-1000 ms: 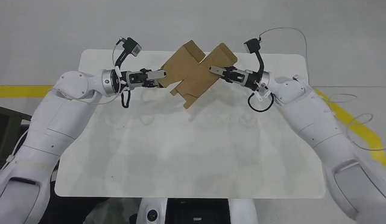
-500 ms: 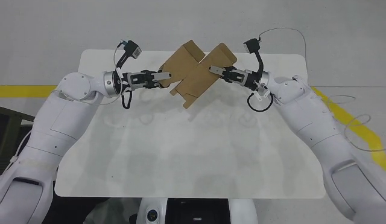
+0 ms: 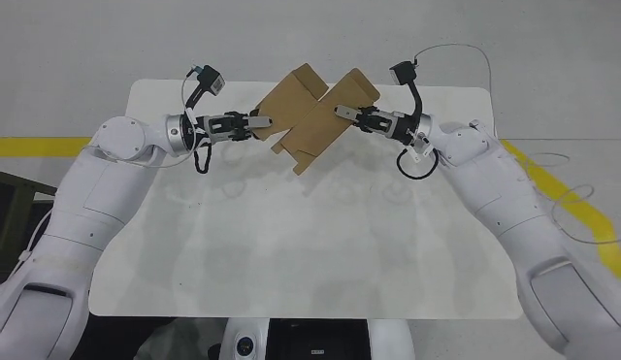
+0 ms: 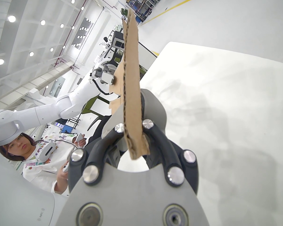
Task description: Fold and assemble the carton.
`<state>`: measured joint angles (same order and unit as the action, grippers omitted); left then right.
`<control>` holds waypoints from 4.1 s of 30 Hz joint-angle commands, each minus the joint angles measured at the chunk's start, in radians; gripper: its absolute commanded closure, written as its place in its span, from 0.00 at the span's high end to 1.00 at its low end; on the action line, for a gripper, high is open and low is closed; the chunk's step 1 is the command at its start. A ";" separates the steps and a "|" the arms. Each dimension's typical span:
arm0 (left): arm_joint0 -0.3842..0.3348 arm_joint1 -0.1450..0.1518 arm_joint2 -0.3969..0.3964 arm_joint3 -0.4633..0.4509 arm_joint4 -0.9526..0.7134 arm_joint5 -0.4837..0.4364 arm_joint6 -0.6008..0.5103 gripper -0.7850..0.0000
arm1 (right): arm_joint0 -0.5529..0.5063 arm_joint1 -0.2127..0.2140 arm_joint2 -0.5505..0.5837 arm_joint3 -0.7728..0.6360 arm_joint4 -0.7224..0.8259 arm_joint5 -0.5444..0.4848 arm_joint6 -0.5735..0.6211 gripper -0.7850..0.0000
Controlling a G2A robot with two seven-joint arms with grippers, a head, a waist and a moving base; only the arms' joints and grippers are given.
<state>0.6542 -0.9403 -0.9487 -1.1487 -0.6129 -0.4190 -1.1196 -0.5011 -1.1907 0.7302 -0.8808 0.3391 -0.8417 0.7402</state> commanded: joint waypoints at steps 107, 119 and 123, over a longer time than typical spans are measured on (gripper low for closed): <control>-0.104 -0.010 0.150 -0.046 0.062 -0.004 -0.277 0.00 | 0.239 0.089 -0.471 -0.115 0.422 0.106 0.344 0.21; -0.110 -0.009 0.162 -0.046 0.060 -0.006 -0.276 0.66 | 0.249 0.077 -0.493 -0.097 0.429 0.106 0.345 0.00; -0.108 -0.008 0.157 -0.037 0.043 -0.014 -0.268 1.00 | 0.250 0.075 -0.496 -0.083 0.429 0.099 0.337 0.00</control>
<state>0.5453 -0.9487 -0.7888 -1.1885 -0.5615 -0.4305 -1.3899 -0.2508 -1.1154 0.2347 -0.9675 0.7680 -0.7405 1.0801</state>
